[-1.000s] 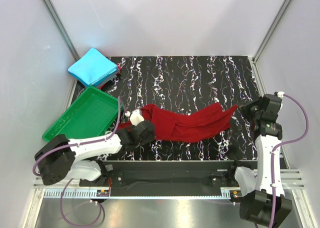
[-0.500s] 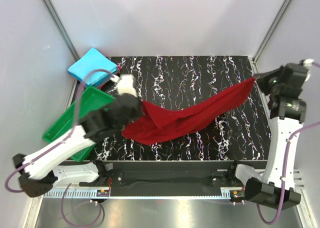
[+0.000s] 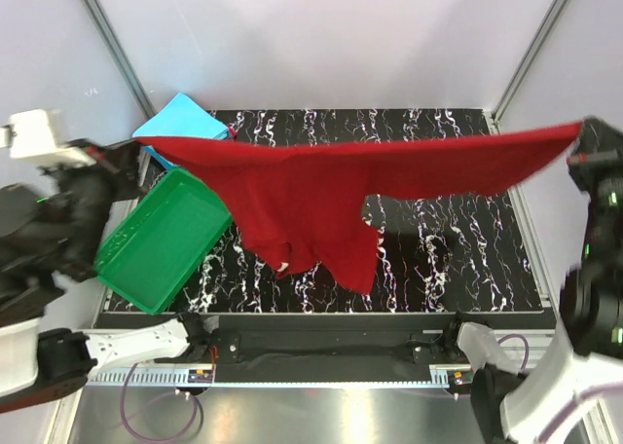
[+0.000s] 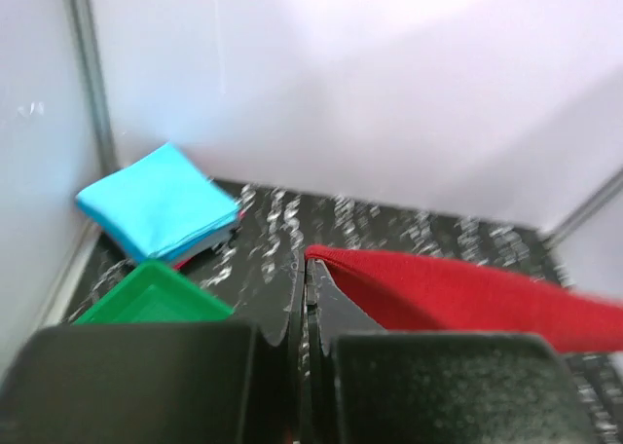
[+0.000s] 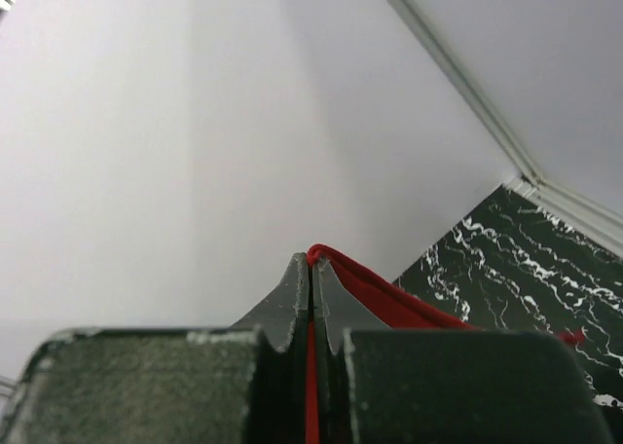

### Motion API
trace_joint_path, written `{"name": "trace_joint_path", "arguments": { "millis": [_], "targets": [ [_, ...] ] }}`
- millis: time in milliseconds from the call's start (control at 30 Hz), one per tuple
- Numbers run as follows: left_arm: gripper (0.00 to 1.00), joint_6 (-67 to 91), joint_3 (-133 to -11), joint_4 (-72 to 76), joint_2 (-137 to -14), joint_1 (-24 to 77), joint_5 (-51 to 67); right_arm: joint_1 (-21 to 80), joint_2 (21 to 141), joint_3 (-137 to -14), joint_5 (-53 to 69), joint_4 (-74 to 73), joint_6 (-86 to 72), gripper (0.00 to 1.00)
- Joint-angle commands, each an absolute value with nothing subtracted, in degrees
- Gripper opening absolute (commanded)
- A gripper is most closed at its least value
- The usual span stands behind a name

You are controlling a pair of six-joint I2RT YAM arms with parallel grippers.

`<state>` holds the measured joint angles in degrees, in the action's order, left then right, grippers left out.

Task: Fold and stack the t-shirts
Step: Flatten the tshirt out

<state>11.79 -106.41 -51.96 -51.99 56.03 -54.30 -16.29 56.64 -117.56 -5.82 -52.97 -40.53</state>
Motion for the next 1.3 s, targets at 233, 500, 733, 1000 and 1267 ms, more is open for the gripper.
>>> {"name": "trace_joint_path", "arguments": {
  "millis": [233,500,733,1000,1267],
  "targets": [
    [0.00,-4.46,-97.22,-29.02,-44.91,55.99,-43.94,-16.52,53.16,-115.93,-9.51,-55.46,-40.52,0.00],
    [0.00,-10.33,-91.56,-18.09,-57.55,45.83,-36.55,-16.52,64.67,-110.83,-5.81,-45.55,-37.36,0.00],
    [0.00,-14.06,-98.95,-10.46,-71.00,32.88,-31.20,-16.61,76.09,-117.23,-5.01,-41.13,-34.37,0.00],
    [0.00,-13.74,-105.04,-5.71,-70.41,32.87,-29.63,-16.52,75.77,-123.31,-5.54,-42.19,-34.10,0.00],
    [0.00,-6.95,-93.71,-2.99,-53.37,32.87,-23.14,-16.52,63.29,-117.69,-5.80,-44.20,-35.07,0.00]
  ]
}}
